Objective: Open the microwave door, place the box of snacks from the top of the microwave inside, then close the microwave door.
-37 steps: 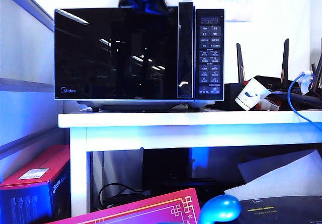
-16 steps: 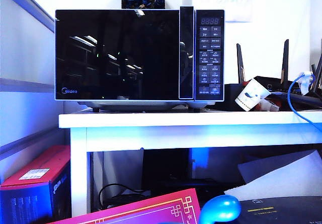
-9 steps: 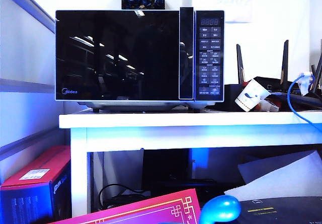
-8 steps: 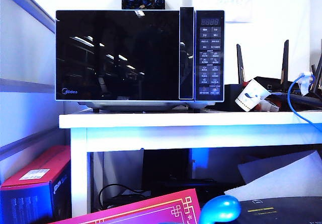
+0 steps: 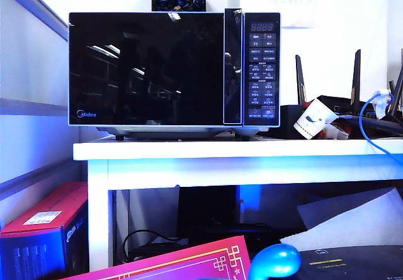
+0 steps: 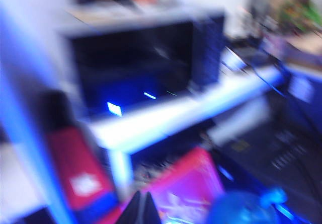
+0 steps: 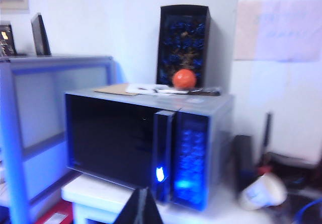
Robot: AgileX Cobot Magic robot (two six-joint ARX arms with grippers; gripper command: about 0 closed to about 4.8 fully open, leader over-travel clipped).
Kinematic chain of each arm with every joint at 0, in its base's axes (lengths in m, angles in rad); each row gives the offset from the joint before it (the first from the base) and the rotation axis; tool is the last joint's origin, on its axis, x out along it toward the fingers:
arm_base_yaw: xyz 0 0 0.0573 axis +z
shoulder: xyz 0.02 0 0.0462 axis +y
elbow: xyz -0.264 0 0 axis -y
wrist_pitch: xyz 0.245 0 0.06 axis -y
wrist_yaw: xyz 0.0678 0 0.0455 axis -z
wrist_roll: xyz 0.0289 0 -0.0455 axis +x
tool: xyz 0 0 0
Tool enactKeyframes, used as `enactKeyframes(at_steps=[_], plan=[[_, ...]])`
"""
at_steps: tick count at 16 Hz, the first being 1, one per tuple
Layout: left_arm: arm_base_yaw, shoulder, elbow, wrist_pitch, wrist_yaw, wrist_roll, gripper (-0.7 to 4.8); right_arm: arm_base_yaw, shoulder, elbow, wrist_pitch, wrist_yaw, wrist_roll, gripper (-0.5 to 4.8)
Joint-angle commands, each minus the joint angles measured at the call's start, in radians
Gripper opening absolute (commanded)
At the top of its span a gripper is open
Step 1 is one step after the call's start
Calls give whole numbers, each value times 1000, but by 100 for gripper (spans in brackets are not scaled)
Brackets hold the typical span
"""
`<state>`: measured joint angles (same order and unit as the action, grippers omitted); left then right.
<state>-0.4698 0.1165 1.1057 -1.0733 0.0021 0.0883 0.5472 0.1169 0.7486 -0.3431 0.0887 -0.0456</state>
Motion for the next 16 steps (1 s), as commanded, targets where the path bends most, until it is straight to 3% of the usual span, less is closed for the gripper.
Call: enactKeyframes(at_steps=[1, 3, 6, 12, 16], plan=[[0, -61, -307, 325, 25, -52, -5, 0, -37, -148, 46, -4, 25, -1], [-1, -56, -565, 548, 55, -119, -5, 0, -35, -259, 53, -5, 46, -1], [-1, -55, -782, 719, 55, -220, -5, 0, -35, -396, 55, 6, 101, -1], [-1, -55, -1076, 933, 3, -166, -5, 0, -38, -615, 54, 8, 127, -1], [0, -55, -1099, 929, -5, -103, -5, 0, -45, -645, -47, 6, 128, -1]])
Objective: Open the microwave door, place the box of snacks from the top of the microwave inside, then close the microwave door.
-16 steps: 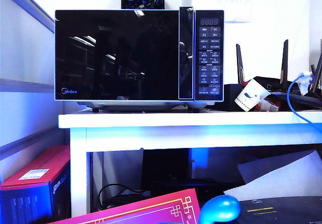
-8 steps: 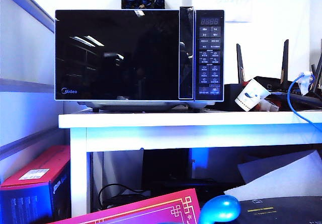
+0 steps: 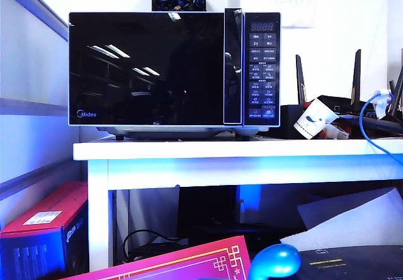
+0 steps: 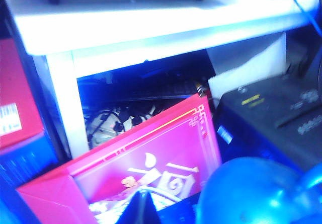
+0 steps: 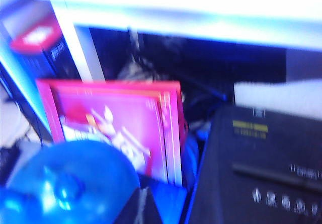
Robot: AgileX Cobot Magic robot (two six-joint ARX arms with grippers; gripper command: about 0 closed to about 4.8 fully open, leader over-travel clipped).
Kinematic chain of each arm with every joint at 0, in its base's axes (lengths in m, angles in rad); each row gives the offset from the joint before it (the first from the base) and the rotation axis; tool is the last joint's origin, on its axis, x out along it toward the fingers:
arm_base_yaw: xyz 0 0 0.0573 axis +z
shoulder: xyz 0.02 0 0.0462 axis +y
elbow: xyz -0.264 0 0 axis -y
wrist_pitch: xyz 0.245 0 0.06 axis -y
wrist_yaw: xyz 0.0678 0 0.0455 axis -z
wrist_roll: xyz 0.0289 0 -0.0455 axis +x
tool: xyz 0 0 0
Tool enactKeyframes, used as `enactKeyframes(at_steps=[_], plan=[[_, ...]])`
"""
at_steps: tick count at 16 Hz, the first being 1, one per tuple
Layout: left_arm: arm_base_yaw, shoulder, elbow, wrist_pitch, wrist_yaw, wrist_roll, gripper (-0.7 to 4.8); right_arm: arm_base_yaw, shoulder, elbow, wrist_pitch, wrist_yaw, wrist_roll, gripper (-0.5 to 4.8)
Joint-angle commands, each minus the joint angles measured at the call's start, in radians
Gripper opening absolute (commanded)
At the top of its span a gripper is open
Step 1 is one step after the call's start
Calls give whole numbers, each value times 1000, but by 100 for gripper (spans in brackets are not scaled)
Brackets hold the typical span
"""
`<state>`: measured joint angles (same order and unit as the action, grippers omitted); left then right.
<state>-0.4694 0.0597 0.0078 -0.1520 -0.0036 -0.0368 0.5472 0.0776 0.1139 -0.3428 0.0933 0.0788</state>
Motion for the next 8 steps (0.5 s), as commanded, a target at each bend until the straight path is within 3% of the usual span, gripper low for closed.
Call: enactKeyframes(at_steps=[1, 8], plan=[[0, 2, -2, 8, 0, 22, -5, 0, -6, -17, -81, 1, 4, -1], [0, 2, -2, 8, 0, 22, -5, 0, -8, -21, -92, 13, 0, -1]])
